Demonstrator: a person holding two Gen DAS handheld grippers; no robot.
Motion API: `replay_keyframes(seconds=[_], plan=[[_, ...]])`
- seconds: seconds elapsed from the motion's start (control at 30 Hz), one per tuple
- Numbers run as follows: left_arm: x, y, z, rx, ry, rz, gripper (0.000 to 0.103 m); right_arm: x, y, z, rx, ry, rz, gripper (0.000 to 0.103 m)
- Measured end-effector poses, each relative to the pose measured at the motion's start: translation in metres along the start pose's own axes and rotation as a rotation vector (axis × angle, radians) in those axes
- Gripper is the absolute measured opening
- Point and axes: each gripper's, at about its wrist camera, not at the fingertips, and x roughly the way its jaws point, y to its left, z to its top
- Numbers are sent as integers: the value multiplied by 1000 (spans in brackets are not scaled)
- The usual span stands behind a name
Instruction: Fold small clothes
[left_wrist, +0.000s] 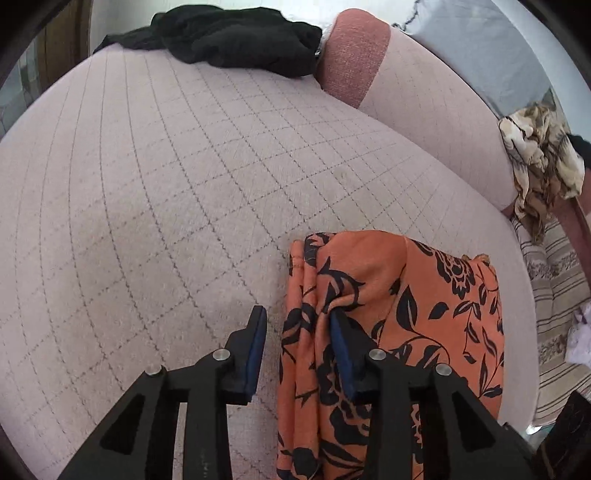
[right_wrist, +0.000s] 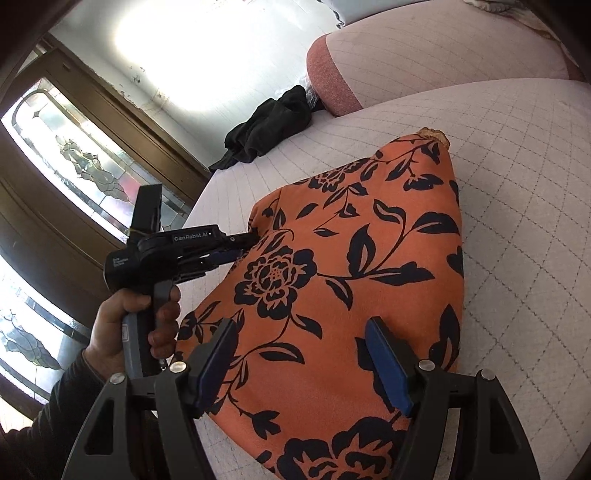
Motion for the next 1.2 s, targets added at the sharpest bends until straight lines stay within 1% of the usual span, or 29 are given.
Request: replay_keyframes(seconds=[0.07,0.13,0.2,0.23,0.27,0.3,0.33,0.37,0.4,0.47,0.53,0.57,0.6,0.63,0.67,0.7,0.73,0.77,0.8,0.83,0.93,1.07,1.17,1.2], plan=[[-9,2,-5,-19,-18,-3,37,0,-1,-1,9,-1,5,75],[-22,4,-12,-43,-29,-32,37,-2,-4,0,29,-1,15,75],[-38,1,-20,-29,-73,-38,38,-3,-6,0,40,2,21,75],[-41,-1,-23,-2,-84,-27,39,-3,-6,0,42,4,20,75],[-39,-4,-26,27,-78,7,39,-2,-6,0,43,5,18,76],[-32,-5,-28,44,-43,59,39,-2,-5,1,44,7,17,78],[-26,-2,-31,37,-4,102,39,-2,-3,1,45,10,12,78],[-28,3,-34,9,1,107,39,-2,-1,2,44,16,4,78],[-38,5,-38,-15,-28,83,38,-2,0,4,46,24,-2,78],[-65,6,-54,-23,-92,22,39,-6,2,6,62,30,0,78],[-92,-1,-72,-5,-135,-48,42,-11,3,8,76,21,6,78],[-101,-6,-83,17,-145,-71,46,-14,4,8,81,13,8,78],[-105,-9,-94,37,-149,-78,47,-16,5,7,86,7,11,78],[-102,-12,-102,48,-133,-67,47,-17,6,6,88,5,13,78],[-91,-11,-106,44,-91,-41,47,-17,7,4,90,7,16,78],[-76,-2,-112,4,-42,-10,47,-18,9,3,91,10,16,78],[-59,12,-120,-62,-1,-6,48,-18,10,1,88,16,14,78],[-54,25,-127,-133,5,-54,49,-20,12,-1,86,21,13,78],[-58,30,-130,-159,-10,-78,49,-22,13,-3,83,24,15,78],[-63,28,-130,-157,-10,-67,49,-26,14,-5,81,22,15,78],[-77,21,-131,-130,-41,-69,48,-40,12,-10,87,7,16,78],[-90,13,-137,-106,-84,-50,48,-67,2,-22,133,-43,25,78],[-105,3,-141,-63,-116,-9,48,-86,-11,-34,173,-72,9,78],[-108,-3,-142,-47,-124,17,52,-90,-18,-38,192,-75,5,78]])
